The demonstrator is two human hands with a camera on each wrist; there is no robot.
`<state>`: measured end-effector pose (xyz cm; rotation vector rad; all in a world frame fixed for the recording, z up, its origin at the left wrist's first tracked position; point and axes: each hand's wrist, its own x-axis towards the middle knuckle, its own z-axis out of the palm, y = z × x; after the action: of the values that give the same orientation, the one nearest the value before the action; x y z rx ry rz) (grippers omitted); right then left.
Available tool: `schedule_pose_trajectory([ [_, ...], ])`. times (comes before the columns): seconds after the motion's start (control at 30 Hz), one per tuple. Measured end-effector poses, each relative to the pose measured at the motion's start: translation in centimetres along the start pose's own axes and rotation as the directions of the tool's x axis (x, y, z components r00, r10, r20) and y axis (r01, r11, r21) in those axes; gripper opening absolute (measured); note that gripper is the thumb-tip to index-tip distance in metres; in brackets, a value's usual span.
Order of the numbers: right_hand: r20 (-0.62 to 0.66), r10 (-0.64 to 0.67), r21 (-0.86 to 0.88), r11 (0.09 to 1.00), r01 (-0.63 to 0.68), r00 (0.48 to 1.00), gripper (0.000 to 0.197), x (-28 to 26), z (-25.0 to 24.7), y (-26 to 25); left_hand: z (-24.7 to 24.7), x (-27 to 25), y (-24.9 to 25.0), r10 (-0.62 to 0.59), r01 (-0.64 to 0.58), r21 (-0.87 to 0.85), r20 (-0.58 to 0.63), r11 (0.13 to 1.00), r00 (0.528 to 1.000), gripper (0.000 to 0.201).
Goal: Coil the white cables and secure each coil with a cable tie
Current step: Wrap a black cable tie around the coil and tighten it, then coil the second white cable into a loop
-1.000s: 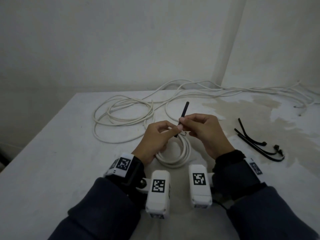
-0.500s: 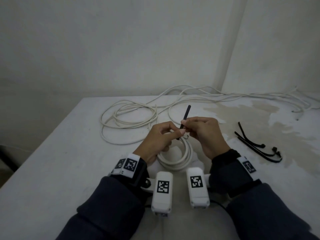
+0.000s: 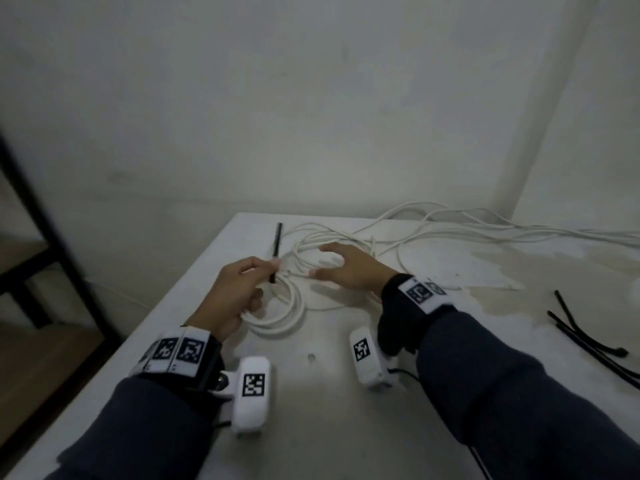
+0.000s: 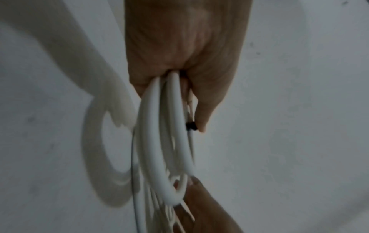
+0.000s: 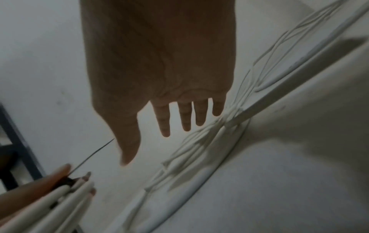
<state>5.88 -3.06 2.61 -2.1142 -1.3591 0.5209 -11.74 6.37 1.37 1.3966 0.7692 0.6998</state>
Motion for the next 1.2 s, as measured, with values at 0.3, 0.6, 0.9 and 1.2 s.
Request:
schedule_pose_trajectory([
  [0.3, 0.219, 0.022, -0.237, 0.971, 0.031, 0.976, 0.026, 2.7, 1.0, 1.0, -4.3, 10.8, 0.4, -0.231, -0.005, -0.600, -0.316, 0.800, 0.920, 0.017],
  [0.6, 0.276, -0.021, -0.099, 0.994, 0.051, 0.961, 0.021, 4.0, 1.3, 2.9, -2.8, 20.1, 1.0, -0.001, -0.036, -0.083, -0.408, 0.996, 0.913, 0.015],
  [0.9, 0.271, -0.036, -0.025, 0.999, 0.045, 0.962, 0.018, 3.6, 1.2, 2.7, -1.9, 17.7, 1.2, -0.146, 0.271, 0.747, -0.231, 0.608, 0.962, 0.072],
  [1.2, 0.031, -0.081, 0.436, 0.898, 0.060, 0.996, 0.018, -0.3, 0.1, 1.5, 2.6, 8.5, 1.6, -0.209, 0.126, 0.496, 0.115, 0.859, 0.971, 0.050],
])
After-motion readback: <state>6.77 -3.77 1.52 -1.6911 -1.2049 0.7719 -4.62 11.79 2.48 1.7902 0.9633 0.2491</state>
